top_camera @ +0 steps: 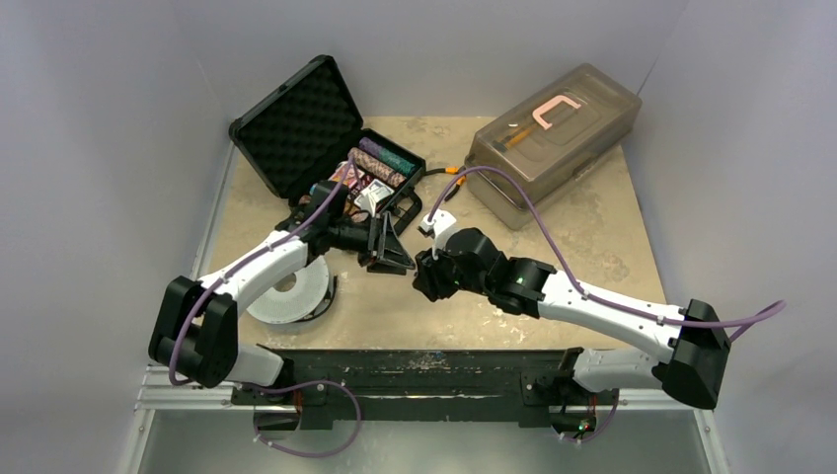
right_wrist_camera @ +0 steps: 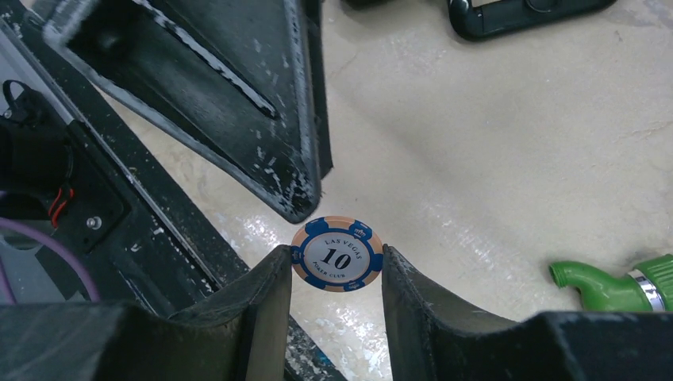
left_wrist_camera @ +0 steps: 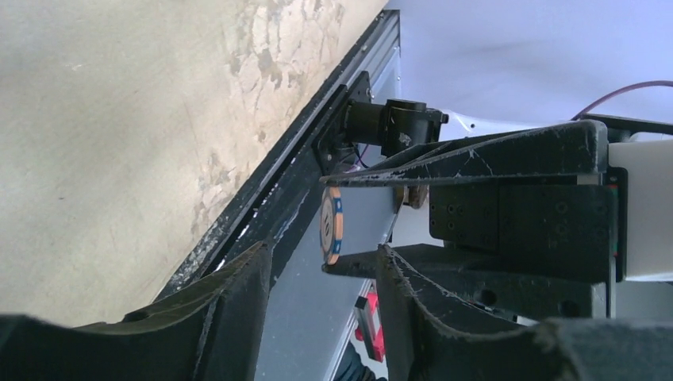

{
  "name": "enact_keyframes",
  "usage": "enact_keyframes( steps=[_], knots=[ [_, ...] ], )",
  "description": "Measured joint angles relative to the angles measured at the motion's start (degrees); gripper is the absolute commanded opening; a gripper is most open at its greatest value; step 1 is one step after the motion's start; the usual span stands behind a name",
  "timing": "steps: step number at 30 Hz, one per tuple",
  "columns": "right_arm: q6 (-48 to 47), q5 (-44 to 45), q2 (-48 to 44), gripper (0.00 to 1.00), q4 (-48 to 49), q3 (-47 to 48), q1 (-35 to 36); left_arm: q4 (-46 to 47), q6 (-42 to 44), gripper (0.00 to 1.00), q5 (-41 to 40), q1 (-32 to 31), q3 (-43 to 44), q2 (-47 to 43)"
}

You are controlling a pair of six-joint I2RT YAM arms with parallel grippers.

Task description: Pack up texas hold em set

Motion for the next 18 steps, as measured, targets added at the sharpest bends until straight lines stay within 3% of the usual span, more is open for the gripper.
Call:
enact_keyframes(
  steps=[11,17,18],
  knots=[
    [-2.73,-2.27,0.09,0.0,1.99,0.02,0.0,0.55,0.57,0.31,0.98,-3.37,2.05,3.89],
    [-3.58,-2.27,0.17,0.0,2.23,0.66,0.0,0.26,1.11,0.0,1.84,-5.35,3.1,4.2],
    [-3.67,-2.25,0.31,0.0,2.27,0.76,0.0,0.17,1.49,0.0,1.68,-5.46,3.1,4.22]
  ],
)
